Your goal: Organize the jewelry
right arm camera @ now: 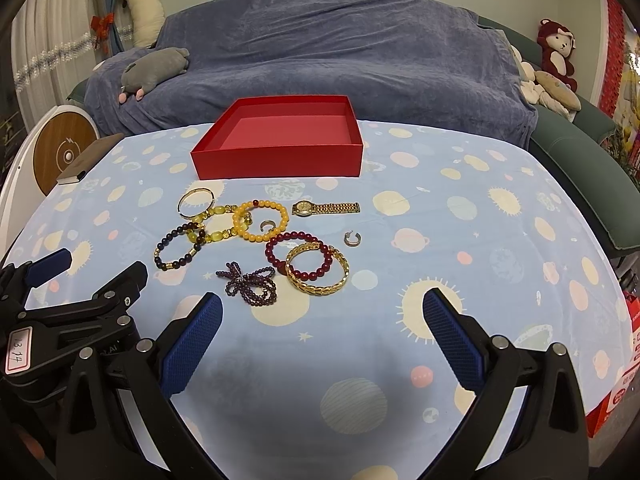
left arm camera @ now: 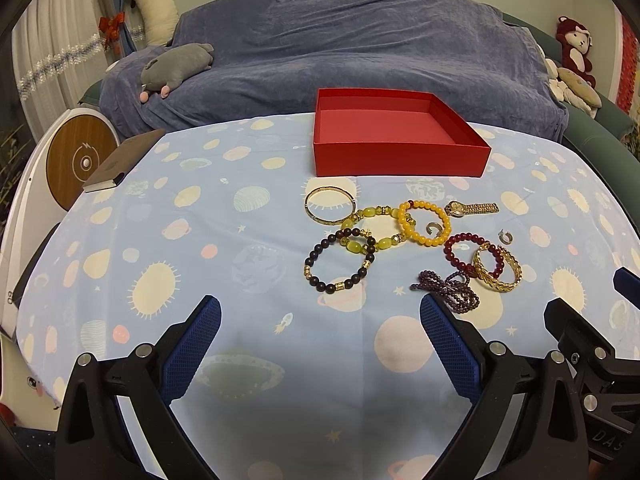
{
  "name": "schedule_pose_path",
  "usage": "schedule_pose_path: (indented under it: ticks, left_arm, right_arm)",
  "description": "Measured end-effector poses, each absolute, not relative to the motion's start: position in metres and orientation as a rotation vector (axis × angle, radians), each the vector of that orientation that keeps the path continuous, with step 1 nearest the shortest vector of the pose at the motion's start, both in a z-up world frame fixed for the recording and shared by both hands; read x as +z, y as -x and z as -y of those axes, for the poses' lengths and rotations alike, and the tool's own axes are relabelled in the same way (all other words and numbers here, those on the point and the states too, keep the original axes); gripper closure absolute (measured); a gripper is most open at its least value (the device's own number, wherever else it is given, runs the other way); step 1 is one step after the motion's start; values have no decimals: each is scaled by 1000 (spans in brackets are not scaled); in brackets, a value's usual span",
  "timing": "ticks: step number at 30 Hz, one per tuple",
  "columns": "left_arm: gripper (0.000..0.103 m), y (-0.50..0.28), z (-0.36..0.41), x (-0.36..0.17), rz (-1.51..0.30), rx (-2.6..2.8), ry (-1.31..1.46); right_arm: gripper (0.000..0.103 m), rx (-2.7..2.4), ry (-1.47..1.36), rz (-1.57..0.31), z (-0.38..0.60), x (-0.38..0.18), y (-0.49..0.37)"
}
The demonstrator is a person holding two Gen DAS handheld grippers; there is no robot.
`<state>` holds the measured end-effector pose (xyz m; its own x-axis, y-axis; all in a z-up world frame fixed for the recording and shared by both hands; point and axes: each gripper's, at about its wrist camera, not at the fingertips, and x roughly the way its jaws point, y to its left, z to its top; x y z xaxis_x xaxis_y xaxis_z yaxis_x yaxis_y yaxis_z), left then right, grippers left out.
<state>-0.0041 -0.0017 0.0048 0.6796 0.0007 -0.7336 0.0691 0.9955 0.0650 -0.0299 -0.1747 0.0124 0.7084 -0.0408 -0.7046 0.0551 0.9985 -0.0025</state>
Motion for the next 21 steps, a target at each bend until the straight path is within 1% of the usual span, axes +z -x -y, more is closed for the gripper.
schedule_pose_path:
  ticks: [21]
  left_arm:
    - [7,5,-4,7,-829,-35,-83]
  right_arm:
    - [7,-52,-18,-781,174,13,30]
